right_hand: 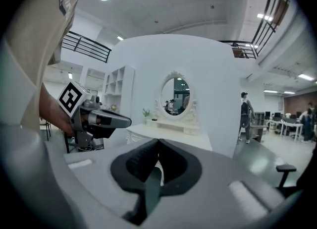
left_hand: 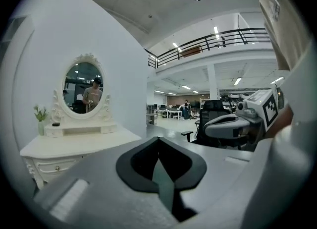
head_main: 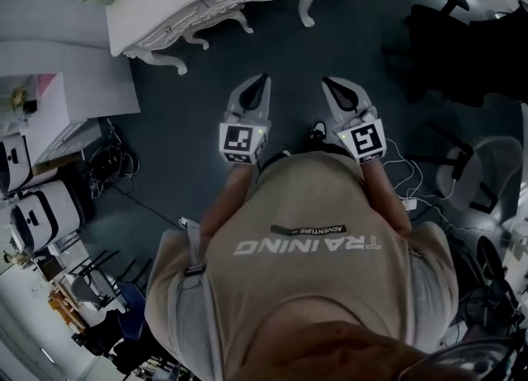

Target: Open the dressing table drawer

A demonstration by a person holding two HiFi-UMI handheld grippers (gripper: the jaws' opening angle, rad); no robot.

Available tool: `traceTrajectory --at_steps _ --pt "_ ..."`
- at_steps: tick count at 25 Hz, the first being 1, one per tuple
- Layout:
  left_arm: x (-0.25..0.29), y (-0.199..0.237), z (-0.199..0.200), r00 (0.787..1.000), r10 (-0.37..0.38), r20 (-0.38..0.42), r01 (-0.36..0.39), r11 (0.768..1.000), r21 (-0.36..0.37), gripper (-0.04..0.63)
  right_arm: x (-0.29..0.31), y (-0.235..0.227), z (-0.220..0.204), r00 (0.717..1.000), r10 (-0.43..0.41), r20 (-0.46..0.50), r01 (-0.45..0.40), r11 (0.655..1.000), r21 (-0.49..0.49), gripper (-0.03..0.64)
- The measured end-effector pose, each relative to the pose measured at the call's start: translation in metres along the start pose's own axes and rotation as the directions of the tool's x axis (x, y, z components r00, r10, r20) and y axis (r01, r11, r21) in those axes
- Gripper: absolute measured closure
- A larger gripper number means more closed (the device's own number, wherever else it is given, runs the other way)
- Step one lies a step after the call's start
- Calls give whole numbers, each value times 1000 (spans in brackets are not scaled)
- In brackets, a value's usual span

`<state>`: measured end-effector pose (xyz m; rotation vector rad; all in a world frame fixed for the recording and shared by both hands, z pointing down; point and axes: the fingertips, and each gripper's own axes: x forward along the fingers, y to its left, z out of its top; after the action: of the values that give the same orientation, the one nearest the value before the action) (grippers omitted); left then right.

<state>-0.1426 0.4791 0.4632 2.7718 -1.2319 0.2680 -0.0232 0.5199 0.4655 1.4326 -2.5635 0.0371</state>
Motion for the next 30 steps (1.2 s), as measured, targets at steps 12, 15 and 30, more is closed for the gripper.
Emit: traceTrajectory --at_steps 12,15,30 --pt "88 40 -7 985 144 -92 -151 986 -68 588 73 -81 -32 989 149 -20 -146 985 91 614" --pt "104 61 -3 984 149 -99 -152 988 -21 588 101 -92 -34 987 158 -40 -154 983 100 614" --pt "229 217 16 996 62 -69 -62 998 5 588 257 -168 19 993 -23 -115 22 1000 -12 614"
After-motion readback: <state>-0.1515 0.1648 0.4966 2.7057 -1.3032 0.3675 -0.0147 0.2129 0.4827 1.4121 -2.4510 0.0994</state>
